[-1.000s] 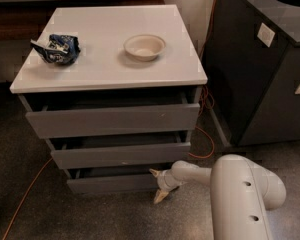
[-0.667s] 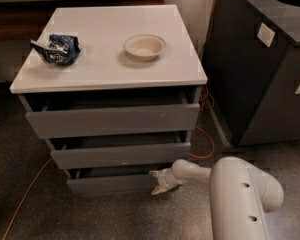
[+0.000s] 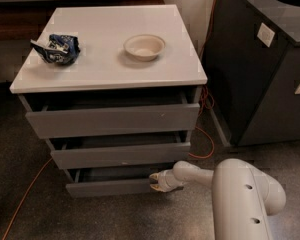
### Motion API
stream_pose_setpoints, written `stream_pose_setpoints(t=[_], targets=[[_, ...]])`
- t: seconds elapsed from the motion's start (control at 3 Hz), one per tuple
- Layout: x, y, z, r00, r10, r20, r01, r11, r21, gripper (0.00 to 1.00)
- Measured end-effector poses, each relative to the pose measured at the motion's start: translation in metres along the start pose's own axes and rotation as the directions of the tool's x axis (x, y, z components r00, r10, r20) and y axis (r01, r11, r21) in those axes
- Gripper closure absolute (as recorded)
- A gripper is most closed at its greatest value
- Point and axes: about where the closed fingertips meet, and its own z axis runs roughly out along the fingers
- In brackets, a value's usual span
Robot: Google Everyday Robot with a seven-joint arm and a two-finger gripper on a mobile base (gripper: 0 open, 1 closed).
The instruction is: Open bottom drawer
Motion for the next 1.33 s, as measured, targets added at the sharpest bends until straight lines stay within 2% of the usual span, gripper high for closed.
stream_pose_setpoints(t=[0.33,0.67,1.0,1.33], targets=[[-0.002,-0.001,-0.004,1.000,0.000,0.000,0.000,1.0000,0.000,1.00],[-0.004,0.003,-0.004,1.000,0.003,0.004,-0.003,1.0000,-0.001,1.00],[-0.014,0.026,-0.002,1.000,0.018,0.022,-0.018,0.9998,-0.006,1.00],[-0.017,0.025,-0.006,1.000,0.018,0.022,-0.018,0.9998,-0.006,1.00]])
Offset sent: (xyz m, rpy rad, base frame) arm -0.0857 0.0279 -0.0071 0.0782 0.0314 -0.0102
